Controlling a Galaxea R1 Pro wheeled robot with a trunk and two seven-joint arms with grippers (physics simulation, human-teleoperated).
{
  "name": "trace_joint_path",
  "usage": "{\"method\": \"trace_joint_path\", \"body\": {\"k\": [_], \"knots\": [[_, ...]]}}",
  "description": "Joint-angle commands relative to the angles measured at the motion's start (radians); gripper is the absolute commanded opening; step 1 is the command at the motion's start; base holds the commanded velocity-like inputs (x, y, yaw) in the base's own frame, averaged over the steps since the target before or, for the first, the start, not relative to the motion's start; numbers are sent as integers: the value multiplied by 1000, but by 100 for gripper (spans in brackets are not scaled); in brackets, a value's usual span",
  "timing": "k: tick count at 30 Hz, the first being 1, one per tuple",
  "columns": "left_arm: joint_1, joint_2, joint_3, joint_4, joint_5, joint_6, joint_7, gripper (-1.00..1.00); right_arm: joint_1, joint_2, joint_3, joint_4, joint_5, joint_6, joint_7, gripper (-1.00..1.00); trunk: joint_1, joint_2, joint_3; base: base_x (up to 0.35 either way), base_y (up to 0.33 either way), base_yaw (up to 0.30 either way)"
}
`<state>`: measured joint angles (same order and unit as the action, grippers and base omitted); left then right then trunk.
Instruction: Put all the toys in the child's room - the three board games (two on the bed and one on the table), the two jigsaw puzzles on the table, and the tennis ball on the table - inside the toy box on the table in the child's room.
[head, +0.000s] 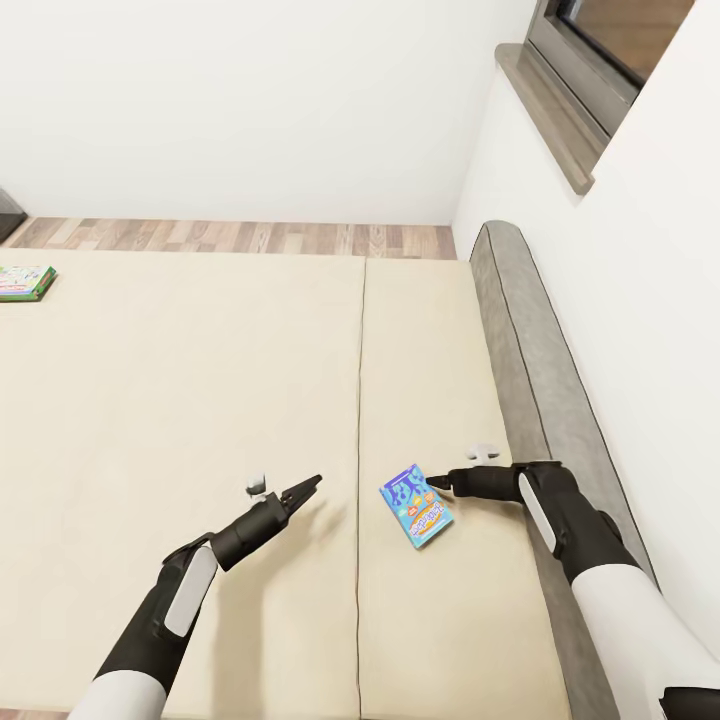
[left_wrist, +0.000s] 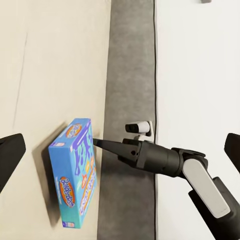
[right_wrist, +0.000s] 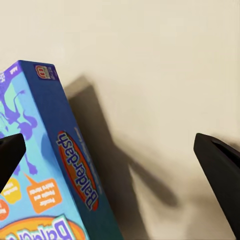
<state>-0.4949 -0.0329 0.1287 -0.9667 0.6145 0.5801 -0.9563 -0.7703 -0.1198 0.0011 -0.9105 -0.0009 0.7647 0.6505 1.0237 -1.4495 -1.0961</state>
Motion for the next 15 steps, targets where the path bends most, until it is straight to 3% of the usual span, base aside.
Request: {"method": "trace_joint_path", "body": {"k": [1,8,15], "knots": [[-1,-1,2,0,3,8,-3,100,0,0,1,12,-2,4,1,100,1,0,-1,0,0,0],[-1,-1,3,0,4,8,-3,100,0,0,2,12,-2,5,1,100,1,0,-1,-10,38,0],[-1,-1,3,0,5,7,-4,100,0,0,2,12,-1,4,1,100,1,0,-1,-15,168,0]]}}
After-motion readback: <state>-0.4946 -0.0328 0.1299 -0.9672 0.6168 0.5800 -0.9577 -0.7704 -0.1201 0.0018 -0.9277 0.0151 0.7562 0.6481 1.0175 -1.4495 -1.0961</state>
